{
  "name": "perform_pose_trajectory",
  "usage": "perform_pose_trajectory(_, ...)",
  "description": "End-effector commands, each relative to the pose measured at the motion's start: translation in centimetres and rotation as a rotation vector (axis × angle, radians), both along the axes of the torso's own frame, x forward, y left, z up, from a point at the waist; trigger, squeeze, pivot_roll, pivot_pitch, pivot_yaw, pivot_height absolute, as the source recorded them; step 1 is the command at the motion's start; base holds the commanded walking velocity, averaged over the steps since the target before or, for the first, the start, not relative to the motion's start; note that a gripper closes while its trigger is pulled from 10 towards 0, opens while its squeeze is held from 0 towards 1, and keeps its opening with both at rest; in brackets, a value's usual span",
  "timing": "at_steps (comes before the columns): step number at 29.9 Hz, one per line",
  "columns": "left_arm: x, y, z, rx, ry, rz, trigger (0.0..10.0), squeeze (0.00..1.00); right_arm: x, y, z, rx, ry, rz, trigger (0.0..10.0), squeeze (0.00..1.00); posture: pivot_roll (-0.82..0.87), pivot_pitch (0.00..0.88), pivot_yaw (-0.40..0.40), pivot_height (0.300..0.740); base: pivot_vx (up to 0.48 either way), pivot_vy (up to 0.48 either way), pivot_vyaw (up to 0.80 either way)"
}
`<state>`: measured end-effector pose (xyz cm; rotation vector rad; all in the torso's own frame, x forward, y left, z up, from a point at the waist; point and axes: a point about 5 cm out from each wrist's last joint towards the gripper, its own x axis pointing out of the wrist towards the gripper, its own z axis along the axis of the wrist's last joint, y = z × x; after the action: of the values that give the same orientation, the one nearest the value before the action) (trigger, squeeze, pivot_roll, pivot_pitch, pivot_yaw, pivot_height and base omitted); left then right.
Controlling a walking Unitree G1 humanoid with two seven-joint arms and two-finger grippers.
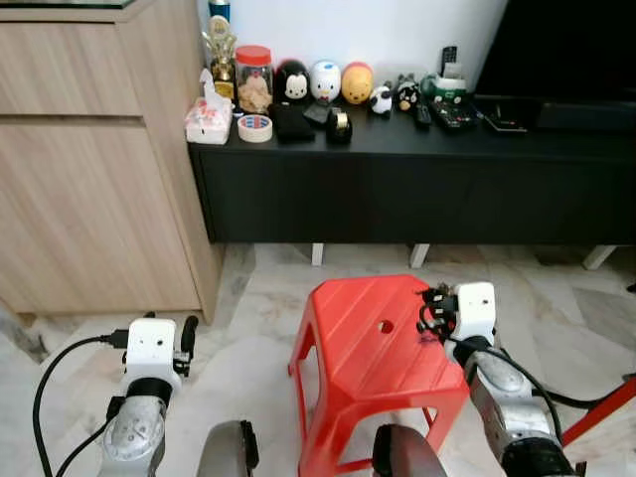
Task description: Hang keys on a hook
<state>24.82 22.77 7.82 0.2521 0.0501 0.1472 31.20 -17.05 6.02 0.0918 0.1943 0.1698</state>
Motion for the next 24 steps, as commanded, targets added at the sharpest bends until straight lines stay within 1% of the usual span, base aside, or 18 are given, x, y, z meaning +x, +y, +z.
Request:
perform_pose_trajectory(1,0.3,0.0,0.1,0.01,-0.011,-0.002,10.0,0.0,0.0,-0.1,0.6,0.036,-0.018,-0.016,10.0,0.0,0.1,0.0,-0.085,0.574,0.0,0.0,0.0)
perform_pose_trajectory(2,0.5,0.0,0.1,0.023,-0.014,-0.009,10.0,0.0,-0.1,0.0,0.8,0.089,-0.015,-0.047,10.0,0.0,0.1,0.0,-0.083,0.574,0.0,0.0,0.0)
perform_pose_trajectory(3,0.6,-0.1,0.2,0.03,-0.017,-0.013,10.0,0.0,-0.1,-0.1,0.8,0.118,-0.01,-0.067,10.0,0.0,0.11,0.0,-0.081,0.574,0.0,0.0,0.0)
perform_pose_trajectory(4,0.6,-0.1,0.2,0.03,-0.017,-0.013,10.0,0.0,-0.1,-0.1,0.8,0.118,-0.01,-0.067,10.0,0.0,0.11,0.0,-0.081,0.574,0.0,0.0,0.0)
perform_pose_trajectory(5,1.0,-0.1,0.3,0.036,-0.025,-0.02,10.0,0.0,-0.3,-0.3,1.0,0.201,-0.002,-0.126,10.0,0.0,0.11,0.0,-0.075,0.574,0.0,0.0,0.0)
perform_pose_trajectory(6,1.2,-0.1,0.5,0.037,-0.031,-0.02,10.0,0.0,-0.3,-0.3,1.1,0.223,-0.002,-0.139,10.0,0.0,0.11,0.0,-0.074,0.574,0.0,0.0,0.0)
perform_pose_trajectory(8,1.4,-0.1,0.6,0.038,-0.038,-0.02,10.0,0.0,-0.5,-0.1,1.3,0.198,-0.018,-0.127,10.0,0.0,0.11,0.0,-0.074,0.574,0.0,0.0,0.0)
perform_pose_trajectory(9,1.6,-0.1,0.6,0.035,-0.044,-0.016,10.0,0.0,-0.7,0.2,1.6,0.141,-0.039,-0.107,10.0,0.0,0.11,0.0,-0.071,0.574,0.0,0.0,0.0)
perform_pose_trajectory(12,1.8,-0.1,0.7,0.034,-0.048,-0.017,10.0,0.0,-0.9,0.4,1.8,0.126,-0.053,-0.11,10.0,0.0,0.11,0.0,-0.069,0.574,0.0,0.0,0.0)
perform_pose_trajectory(13,1.9,-0.3,0.6,0.032,-0.051,-0.021,10.0,0.0,-1.1,0.3,1.8,0.102,-0.059,-0.116,10.0,0.0,0.11,0.0,-0.072,0.574,0.0,0.0,0.0)
perform_pose_trajectory(16,2.0,-0.5,0.5,0.027,-0.053,-0.021,10.0,0.0,-1.1,0.4,1.9,0.11,-0.059,-0.123,10.0,0.0,0.11,0.0,-0.074,0.589,0.0,0.0,0.0)
perform_pose_trajectory(19,2.0,-0.6,0.1,0.018,-0.051,-0.017,10.0,0.0,-1.2,0.6,2.0,0.111,-0.059,-0.117,10.0,0.0,0.11,0.0,-0.08,0.614,0.0,0.0,0.0)
perform_pose_trajectory(24,1.8,0.0,-0.9,0.001,-0.026,0.021,10.0,0.0,-1.1,0.9,2.1,0.107,-0.054,-0.108,10.0,0.0,0.1,0.0,-0.088,0.644,0.0,0.0,0.0)
